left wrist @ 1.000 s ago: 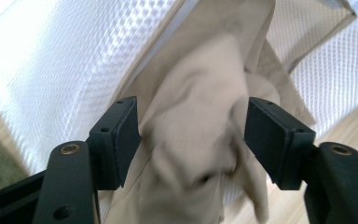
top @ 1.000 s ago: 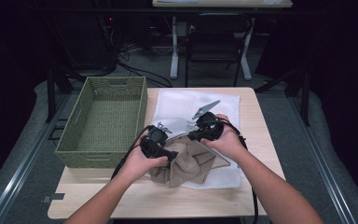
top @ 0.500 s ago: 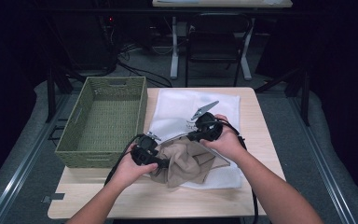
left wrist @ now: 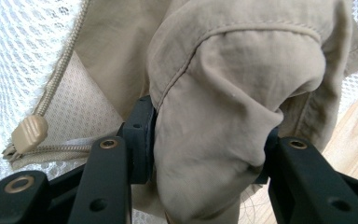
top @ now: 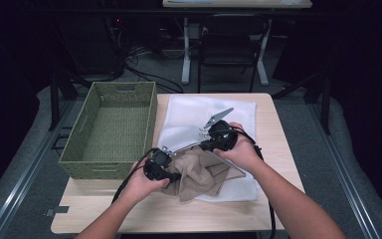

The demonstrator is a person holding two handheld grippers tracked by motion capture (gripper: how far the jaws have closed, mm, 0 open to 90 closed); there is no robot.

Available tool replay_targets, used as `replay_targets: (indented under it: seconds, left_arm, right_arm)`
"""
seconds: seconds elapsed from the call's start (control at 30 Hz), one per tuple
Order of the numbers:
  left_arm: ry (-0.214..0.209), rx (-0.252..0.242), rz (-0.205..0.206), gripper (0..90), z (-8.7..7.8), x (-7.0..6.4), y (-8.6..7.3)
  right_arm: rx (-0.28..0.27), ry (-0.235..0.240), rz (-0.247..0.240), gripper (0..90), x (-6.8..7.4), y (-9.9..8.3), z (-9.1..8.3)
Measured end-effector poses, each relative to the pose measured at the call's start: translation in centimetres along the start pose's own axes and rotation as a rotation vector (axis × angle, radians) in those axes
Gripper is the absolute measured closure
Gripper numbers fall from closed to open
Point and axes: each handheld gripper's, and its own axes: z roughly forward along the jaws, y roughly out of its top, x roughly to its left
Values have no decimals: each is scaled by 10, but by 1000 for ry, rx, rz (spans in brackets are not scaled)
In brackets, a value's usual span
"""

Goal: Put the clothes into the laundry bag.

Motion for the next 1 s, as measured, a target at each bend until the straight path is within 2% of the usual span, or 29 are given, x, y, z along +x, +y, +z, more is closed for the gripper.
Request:
replay_targets:
  seconds: [0.23,0.27,0.43,0.6,0.87,1.0]
  left_arm:
    - [19,9,20,555,3,-12,2]
    - [34,2,14,562,3,-13,2]
    - [20,-9,-10,661,4,-10,3]
    - [31,-11,-26,704,3,-10,7]
    - [55,-27,-19,716,3,-14,26]
    - [51,-36,-23,718,4,-15,38]
  right_arm:
    - [0,3,-7,872,1,0,0]
    - [-1,3,-8,872,1,0,0]
    - [-5,4,-8,872,1,0,0]
    - [-7,8,-4,873,1,-2,2]
    - [-8,15,-9,872,4,-1,2]
    - [-14,20,-16,872,6,1,3]
